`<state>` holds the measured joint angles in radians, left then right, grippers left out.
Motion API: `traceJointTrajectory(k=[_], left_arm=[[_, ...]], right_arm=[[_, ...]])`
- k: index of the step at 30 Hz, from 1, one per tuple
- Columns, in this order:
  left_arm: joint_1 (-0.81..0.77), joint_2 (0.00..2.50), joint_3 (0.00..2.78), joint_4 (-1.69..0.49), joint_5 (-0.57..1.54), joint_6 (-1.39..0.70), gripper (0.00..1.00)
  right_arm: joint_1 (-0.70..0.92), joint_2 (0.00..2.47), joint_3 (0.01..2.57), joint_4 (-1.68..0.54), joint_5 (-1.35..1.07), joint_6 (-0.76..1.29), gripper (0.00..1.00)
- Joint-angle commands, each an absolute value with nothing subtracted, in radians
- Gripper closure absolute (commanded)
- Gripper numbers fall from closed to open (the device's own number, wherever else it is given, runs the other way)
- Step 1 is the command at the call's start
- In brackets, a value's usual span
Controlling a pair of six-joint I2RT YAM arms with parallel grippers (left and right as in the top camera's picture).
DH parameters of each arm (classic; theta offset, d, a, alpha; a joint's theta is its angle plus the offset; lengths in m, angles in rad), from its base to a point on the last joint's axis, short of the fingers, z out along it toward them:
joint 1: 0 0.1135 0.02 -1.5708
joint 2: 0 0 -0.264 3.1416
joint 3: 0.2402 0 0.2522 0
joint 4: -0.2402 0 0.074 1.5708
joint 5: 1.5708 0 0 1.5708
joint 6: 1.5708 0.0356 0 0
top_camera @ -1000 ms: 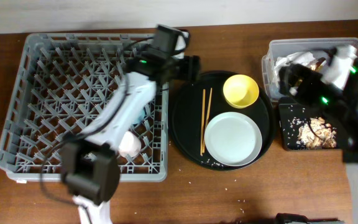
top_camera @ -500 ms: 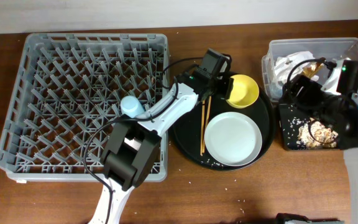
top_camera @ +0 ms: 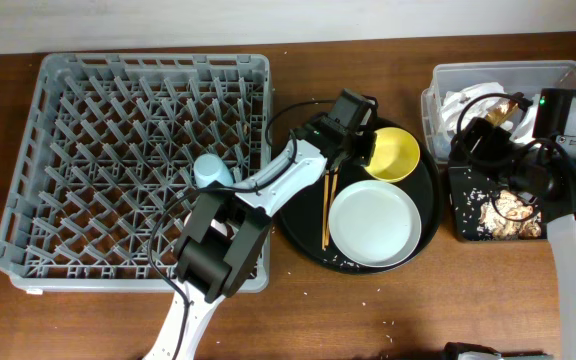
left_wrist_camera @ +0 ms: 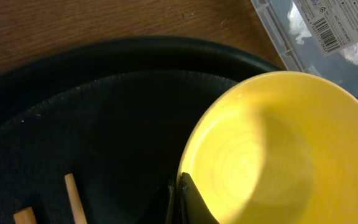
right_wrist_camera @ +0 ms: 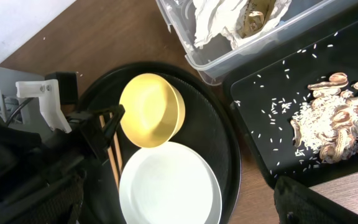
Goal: Sort waste into correct bins and load items into the dishwasher rack
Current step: 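Grasp the yellow bowl on the black tray with the left gripper, then place the yellow bowl upright at the back of the dish rack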
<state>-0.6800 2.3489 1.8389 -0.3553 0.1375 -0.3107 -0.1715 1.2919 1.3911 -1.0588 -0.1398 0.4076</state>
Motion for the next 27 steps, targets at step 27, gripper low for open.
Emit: traceJointTrajectory(k=[27], left_arm=[[-0.419, 2.164, 1.853, -0.487, -1.262, -0.07, 1.0]], right_arm=[[-0.177, 1.299, 1.393, -1.059, -0.118, 0.398, 0.02]])
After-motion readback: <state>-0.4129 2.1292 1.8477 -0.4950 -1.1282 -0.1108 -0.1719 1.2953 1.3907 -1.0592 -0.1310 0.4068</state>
